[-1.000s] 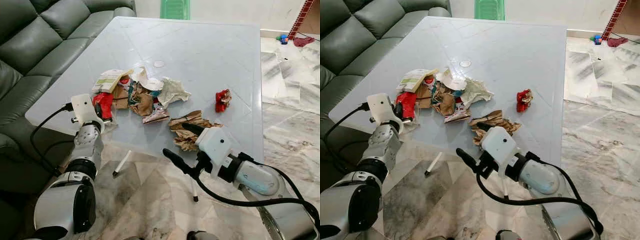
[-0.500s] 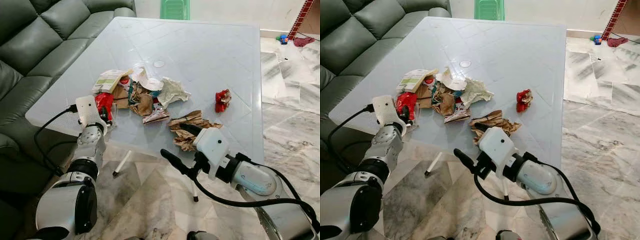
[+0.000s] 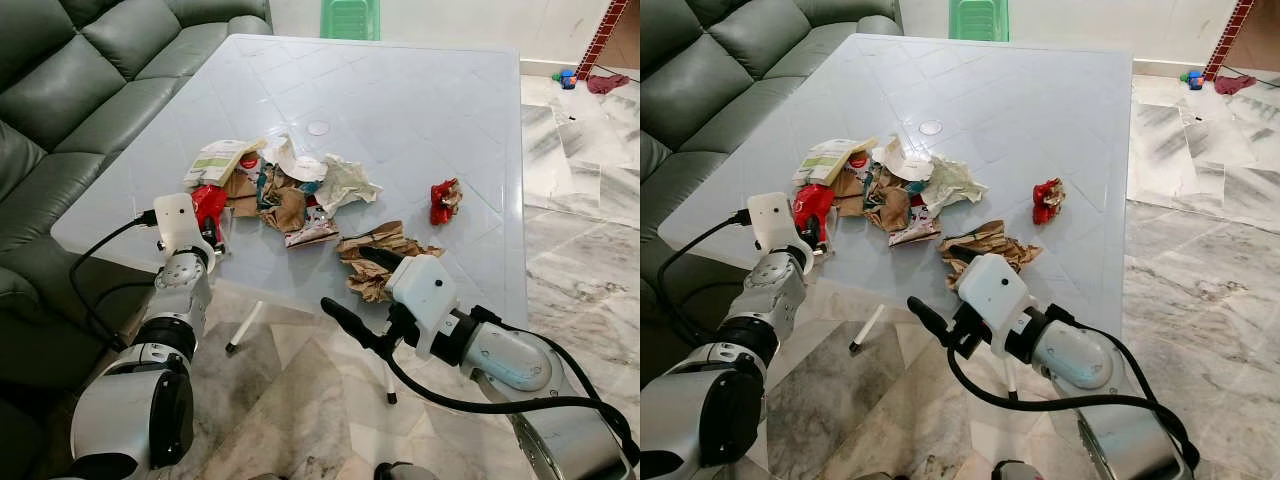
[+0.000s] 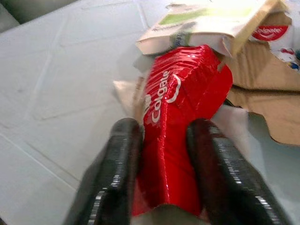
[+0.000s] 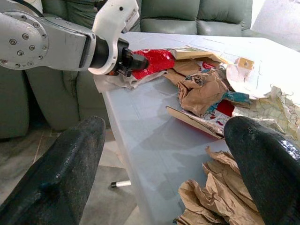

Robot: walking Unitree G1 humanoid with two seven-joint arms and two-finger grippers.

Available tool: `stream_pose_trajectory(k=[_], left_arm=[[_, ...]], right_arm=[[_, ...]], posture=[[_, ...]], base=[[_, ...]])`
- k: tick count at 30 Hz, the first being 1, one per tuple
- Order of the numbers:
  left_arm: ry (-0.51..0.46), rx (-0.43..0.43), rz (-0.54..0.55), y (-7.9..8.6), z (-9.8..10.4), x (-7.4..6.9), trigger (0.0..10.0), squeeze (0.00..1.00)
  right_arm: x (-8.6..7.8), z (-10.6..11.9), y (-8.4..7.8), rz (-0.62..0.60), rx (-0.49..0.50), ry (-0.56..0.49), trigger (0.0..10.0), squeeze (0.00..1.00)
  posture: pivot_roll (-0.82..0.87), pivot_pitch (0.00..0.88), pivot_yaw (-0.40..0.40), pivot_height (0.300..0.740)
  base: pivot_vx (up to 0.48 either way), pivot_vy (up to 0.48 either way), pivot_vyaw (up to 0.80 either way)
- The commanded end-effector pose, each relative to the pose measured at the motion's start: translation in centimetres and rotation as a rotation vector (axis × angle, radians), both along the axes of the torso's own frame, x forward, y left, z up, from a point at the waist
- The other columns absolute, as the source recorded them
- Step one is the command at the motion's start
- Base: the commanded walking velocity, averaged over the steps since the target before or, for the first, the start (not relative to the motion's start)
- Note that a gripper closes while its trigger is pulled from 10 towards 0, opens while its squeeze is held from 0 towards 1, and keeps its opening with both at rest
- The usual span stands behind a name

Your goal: Picking trash to rubbish bin

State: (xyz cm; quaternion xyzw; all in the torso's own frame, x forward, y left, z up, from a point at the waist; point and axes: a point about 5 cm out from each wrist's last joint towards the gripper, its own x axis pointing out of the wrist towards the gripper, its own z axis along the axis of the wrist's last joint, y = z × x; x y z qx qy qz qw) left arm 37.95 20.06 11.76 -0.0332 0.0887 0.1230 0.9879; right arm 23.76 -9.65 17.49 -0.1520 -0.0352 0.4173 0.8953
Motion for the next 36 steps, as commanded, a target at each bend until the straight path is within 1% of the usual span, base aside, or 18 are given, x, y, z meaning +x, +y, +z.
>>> stream_pose_trajectory(k=[1,3,4,7,9,10,13,17,24,27,28,29,30,32,33,35,36], left_arm=[[-0.021,0.052,0.043,1.1,0.4,-0.1,0.0,0.0],[-0.032,0.072,0.044,1.1,0.7,-0.1,0.0,0.0],[-0.061,0.09,0.059,1.3,1.1,0.0,0.0,0.0],[-0.098,0.118,0.08,1.5,1.6,0.0,0.0,0.0],[-0.121,0.121,0.087,1.6,1.9,0.0,0.0,0.0],[-0.147,0.111,0.093,1.7,2.2,0.0,0.0,0.0],[-0.171,0.1,0.093,1.6,2.5,0.1,0.0,0.0],[-0.244,0.063,0.069,0.9,3.3,0.3,0.0,0.0],[-0.293,0.015,0.034,0.3,3.8,0.4,0.0,0.0],[-0.339,-0.038,0.002,-0.1,4.4,0.6,0.0,0.0],[-0.377,-0.141,-0.036,-0.6,4.7,0.8,0.0,0.0],[-0.407,-0.216,-0.063,-1.0,5.0,0.9,0.0,0.0],[-0.458,-0.396,-0.14,-2.0,5.5,1.1,0.0,0.0],[-0.485,-0.543,-0.185,-2.6,5.7,1.3,0.0,0.0],[-0.499,-0.649,-0.218,-3.1,5.9,1.4,0.0,0.0],[-0.496,-0.697,-0.23,-3.3,5.8,1.5,0.0,0.0],[-0.484,-0.758,-0.241,-3.6,5.7,1.6,0.0,0.0]], right_arm=[[-0.1,0.1,0.1,0.013,-0.001,-0.011,10.0,0.0],[-0.1,0.1,0.2,0.013,-0.001,-0.012,10.0,0.0],[-0.1,0.1,0.2,0.014,-0.001,-0.012,10.0,0.0],[-0.1,0.1,0.2,0.014,-0.002,-0.011,10.0,0.0],[-0.1,0.0,0.2,0.015,-0.004,-0.011,10.0,0.0],[-0.1,0.1,0.2,0.016,-0.004,-0.011,10.0,0.0],[-0.1,0.1,0.2,0.016,-0.005,-0.012,10.0,0.0],[-0.1,0.0,0.2,0.015,-0.006,-0.013,10.0,0.0],[-0.1,0.0,0.2,0.013,-0.004,-0.012,10.0,0.0],[-0.1,0.0,0.2,0.012,-0.003,-0.012,10.0,0.0],[0.0,0.0,0.2,0.01,-0.003,-0.013,10.0,0.0],[0.0,0.0,0.2,0.009,-0.002,-0.013,10.0,0.0],[0.1,-0.1,0.2,0.006,-0.001,-0.013,10.0,0.0],[0.2,0.0,0.2,0.002,0.0,-0.015,10.0,0.0],[0.2,0.0,0.2,0.001,0.001,-0.016,10.0,0.0],[0.2,0.0,0.2,0.0,0.001,-0.017,10.0,0.0],[0.2,0.0,0.2,-0.003,0.002,-0.018,10.0,0.0]], posture=[[-0.18,0.119,0.076,0.74],[-0.18,0.119,0.076,0.74],[-0.18,0.119,0.076,0.74],[-0.18,0.119,0.074,0.74],[-0.18,0.119,0.073,0.74],[-0.18,0.119,0.073,0.74],[-0.18,0.119,0.073,0.74],[-0.18,0.12,0.071,0.74],[-0.18,0.123,0.071,0.74],[-0.18,0.124,0.071,0.74],[-0.18,0.124,0.07,0.74],[-0.18,0.124,0.07,0.74],[-0.17,0.124,0.07,0.74],[-0.17,0.123,0.07,0.74],[-0.17,0.123,0.07,0.74],[-0.17,0.123,0.072,0.74],[-0.17,0.123,0.072,0.74]], base=[[0.0,0.0,0.0],[0.0,0.0,0.0],[0.0,0.0,0.0],[0.0,0.0,0.0],[0.0,0.0,0.0],[0.0,0.0,0.0],[0.0,0.0,0.0],[0.0,0.0,0.0],[0.0,0.0,0.0],[0.0,0.0,0.0],[0.0,0.0,0.0],[0.0,0.0,0.0],[0.0,0.0,0.0],[0.0,0.0,0.0],[0.0,0.0,0.0],[0.0,0.0,0.0],[0.0,0.0,0.0]])
